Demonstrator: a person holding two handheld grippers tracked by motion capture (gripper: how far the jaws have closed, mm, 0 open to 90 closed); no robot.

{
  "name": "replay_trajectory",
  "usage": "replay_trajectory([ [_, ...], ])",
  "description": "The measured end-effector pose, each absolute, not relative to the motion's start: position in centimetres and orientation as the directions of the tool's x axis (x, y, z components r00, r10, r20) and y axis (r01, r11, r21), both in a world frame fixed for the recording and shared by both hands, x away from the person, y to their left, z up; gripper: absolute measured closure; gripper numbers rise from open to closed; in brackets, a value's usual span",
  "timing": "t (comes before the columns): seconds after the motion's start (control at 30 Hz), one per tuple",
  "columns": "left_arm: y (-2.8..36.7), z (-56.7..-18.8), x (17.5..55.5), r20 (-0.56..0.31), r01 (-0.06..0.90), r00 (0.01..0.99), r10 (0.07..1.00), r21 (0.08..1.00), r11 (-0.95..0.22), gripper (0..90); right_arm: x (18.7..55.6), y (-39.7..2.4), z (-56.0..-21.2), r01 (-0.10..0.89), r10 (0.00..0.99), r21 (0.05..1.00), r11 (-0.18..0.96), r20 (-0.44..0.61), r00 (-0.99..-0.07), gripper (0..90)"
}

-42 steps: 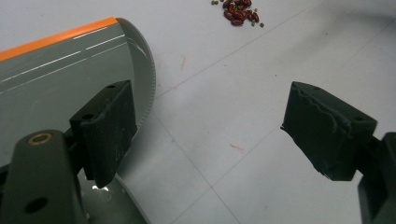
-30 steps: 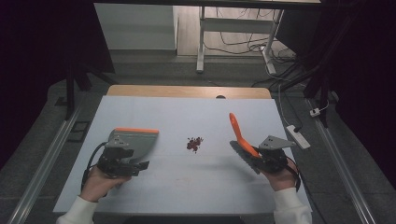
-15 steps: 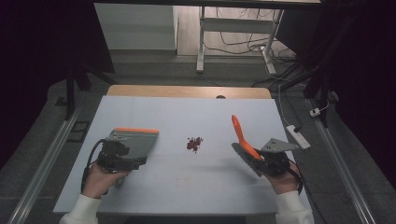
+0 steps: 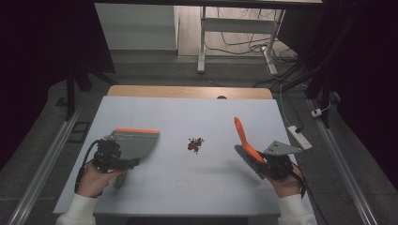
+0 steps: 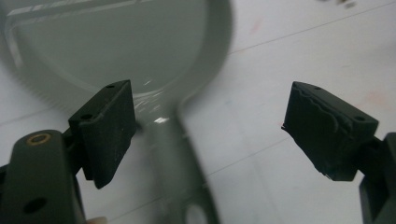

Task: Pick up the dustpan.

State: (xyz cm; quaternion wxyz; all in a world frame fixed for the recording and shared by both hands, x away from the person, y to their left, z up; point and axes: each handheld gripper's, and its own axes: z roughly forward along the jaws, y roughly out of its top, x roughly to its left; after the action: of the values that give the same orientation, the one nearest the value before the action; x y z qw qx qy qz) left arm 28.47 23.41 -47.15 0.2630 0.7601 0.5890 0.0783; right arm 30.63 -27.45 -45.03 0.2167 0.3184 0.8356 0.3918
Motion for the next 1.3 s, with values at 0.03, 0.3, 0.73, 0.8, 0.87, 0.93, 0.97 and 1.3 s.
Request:
replay_trajectory([
  [0.03, 23.4, -47.1, 28.5, -0.191, 0.854, 0.294, 0.937, 0.492, -0.168, 17.4, 30.6, -27.5, -45.0, 0.364, 0.703, 0.793, 0.489, -0.112, -0.702, 69.9],
  [0.3, 23.7, -48.3, 28.8, -0.211, 0.895, 0.262, 0.942, 0.418, -0.155, 15.1, 30.7, -27.2, -45.3, 0.363, 0.698, 0.788, 0.497, -0.114, -0.707, 69.9],
  [0.73, 24.7, -50.1, 29.2, -0.242, 0.922, 0.229, 0.943, 0.365, -0.131, 15.2, 30.8, -26.9, -45.6, 0.365, 0.688, 0.777, 0.513, -0.117, -0.716, 69.9],
  [0.8, 24.8, -50.3, 29.3, -0.251, 0.922, 0.220, 0.943, 0.370, -0.117, 16.2, 30.9, -26.9, -45.6, 0.366, 0.689, 0.777, 0.512, -0.117, -0.715, 69.9],
  [0.87, 24.7, -50.3, 29.4, -0.254, 0.921, 0.216, 0.943, 0.374, -0.110, 16.7, 30.9, -26.9, -45.6, 0.368, 0.692, 0.779, 0.508, -0.114, -0.713, 69.9],
  [0.93, 24.6, -50.4, 29.5, -0.251, 0.920, 0.218, 0.943, 0.376, -0.112, 17.2, 30.9, -26.9, -45.6, 0.369, 0.695, 0.778, 0.508, -0.117, -0.709, 69.9],
  [0.97, 24.6, -50.6, 29.6, -0.260, 0.923, 0.217, 0.941, 0.370, -0.110, 17.6, 30.9, -26.9, -45.6, 0.368, 0.695, 0.778, 0.509, -0.119, -0.709, 69.9],
  [1.3, 24.8, -51.3, 29.9, -0.290, 0.927, 0.196, 0.937, 0.365, -0.080, 24.7, 31.1, -26.9, -45.7, 0.370, 0.693, 0.774, 0.513, -0.121, -0.710, 69.9],
])
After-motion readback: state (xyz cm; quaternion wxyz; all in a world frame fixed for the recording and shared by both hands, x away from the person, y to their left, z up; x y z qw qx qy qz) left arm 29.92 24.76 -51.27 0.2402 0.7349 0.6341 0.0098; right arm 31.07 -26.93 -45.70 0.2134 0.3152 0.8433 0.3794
